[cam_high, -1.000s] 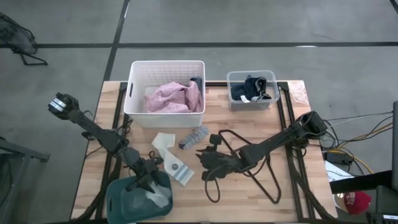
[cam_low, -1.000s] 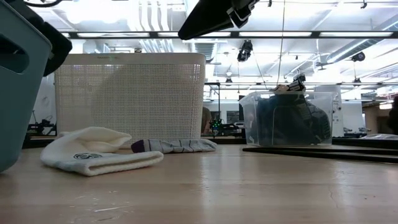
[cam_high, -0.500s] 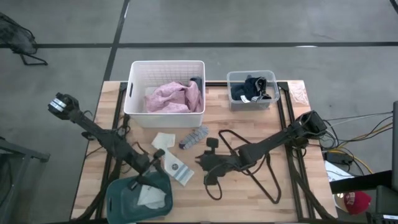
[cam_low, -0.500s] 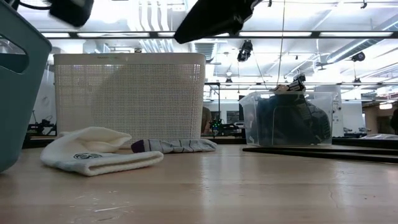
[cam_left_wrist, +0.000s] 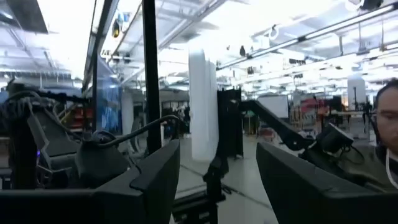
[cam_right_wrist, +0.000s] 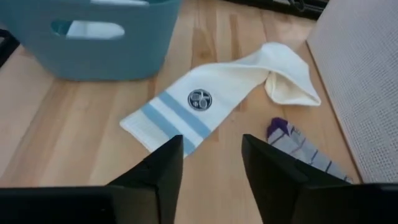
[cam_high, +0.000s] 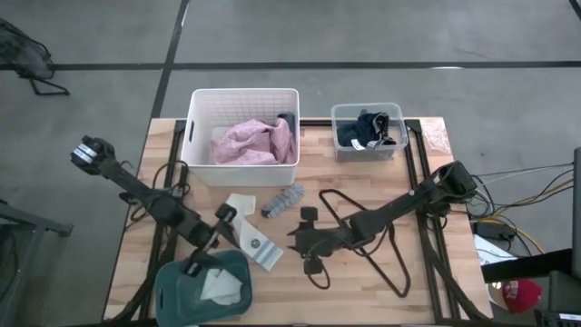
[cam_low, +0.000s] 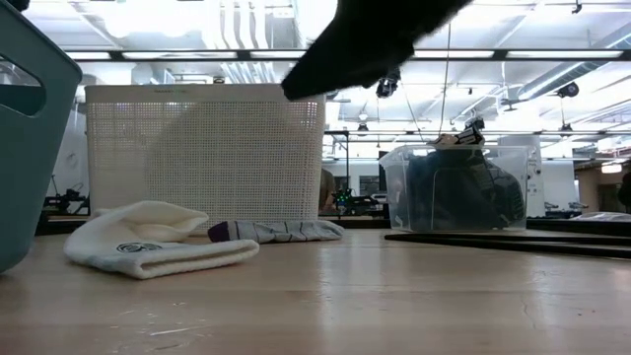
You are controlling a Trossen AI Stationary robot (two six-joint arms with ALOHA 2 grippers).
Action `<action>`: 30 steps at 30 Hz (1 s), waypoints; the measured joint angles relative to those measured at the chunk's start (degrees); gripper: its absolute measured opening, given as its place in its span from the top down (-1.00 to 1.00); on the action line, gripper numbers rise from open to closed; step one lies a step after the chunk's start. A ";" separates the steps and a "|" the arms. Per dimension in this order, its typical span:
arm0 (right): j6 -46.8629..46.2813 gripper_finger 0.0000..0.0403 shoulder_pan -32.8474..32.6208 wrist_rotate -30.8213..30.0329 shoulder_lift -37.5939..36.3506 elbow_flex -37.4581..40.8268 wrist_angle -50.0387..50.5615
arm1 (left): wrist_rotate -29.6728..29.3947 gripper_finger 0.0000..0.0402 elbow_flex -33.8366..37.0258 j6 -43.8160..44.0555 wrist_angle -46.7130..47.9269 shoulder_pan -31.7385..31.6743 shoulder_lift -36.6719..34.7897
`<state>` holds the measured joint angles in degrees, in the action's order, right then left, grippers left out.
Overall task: Pick & Place Cloths
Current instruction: Put the blue sock in the blue bin
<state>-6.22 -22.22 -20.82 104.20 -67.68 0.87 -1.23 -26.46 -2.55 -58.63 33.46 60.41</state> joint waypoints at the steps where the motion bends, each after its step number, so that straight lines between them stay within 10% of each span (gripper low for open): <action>1: 0.52 0.18 0.00 0.01 0.00 0.86 -1.06 | -0.02 -0.09 0.00 0.00 0.03 0.00 0.31; 17: 12.54 -0.10 1.22 6.14 7.99 1.39 -13.19 | -0.30 -0.09 0.24 1.18 -0.15 0.01 2.79; 30: 11.01 0.07 1.29 5.90 22.73 -20.82 13.85 | -0.36 -0.09 0.35 2.91 0.19 0.01 2.79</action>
<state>4.79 -20.93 -14.92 126.93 -88.50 14.71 -1.59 -26.11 0.37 -58.45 33.47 63.20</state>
